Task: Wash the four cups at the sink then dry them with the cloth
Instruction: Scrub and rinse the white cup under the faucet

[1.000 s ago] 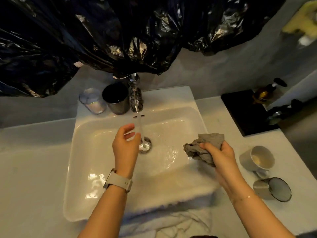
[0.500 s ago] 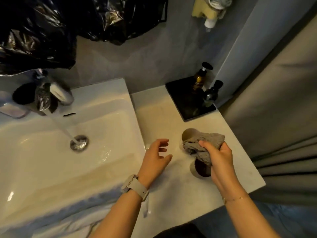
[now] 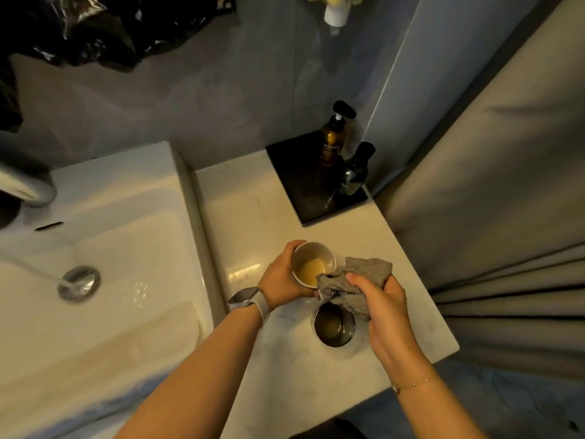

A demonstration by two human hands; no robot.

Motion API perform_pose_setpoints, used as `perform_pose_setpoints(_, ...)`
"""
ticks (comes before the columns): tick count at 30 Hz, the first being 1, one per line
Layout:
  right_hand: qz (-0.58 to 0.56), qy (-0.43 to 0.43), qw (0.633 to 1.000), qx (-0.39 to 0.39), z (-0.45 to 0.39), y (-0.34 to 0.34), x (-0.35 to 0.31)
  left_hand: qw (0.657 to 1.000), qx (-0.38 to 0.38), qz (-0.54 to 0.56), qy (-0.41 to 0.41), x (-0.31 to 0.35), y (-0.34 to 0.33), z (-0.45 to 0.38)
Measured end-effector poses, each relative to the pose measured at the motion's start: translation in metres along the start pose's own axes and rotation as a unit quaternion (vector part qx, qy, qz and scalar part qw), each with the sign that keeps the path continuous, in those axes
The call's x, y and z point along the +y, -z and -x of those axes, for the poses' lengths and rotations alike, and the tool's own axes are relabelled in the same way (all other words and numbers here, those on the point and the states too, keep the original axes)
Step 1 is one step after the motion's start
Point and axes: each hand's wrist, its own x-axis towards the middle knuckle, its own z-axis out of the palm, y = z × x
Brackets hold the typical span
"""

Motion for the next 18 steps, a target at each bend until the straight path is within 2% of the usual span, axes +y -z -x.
perform_pose_setpoints(6,0.01,0.018,1.0,-0.004,0.002,-0.008,-0.004,0.997,0.059,0.04,0.005,0.007,0.008,0.012)
perform_pose_setpoints(10,0.018,0.042,0.999,0.002,0.022,-0.013,-0.004,0.991,0.126,0.043,-0.016,0.017,0.033,0.041)
perform_pose_setpoints(18,0.015,0.072,0.995,-0.063,0.06,-0.063,-0.002,0.951,0.28,0.119,-0.062,0.027,0.108,0.12)
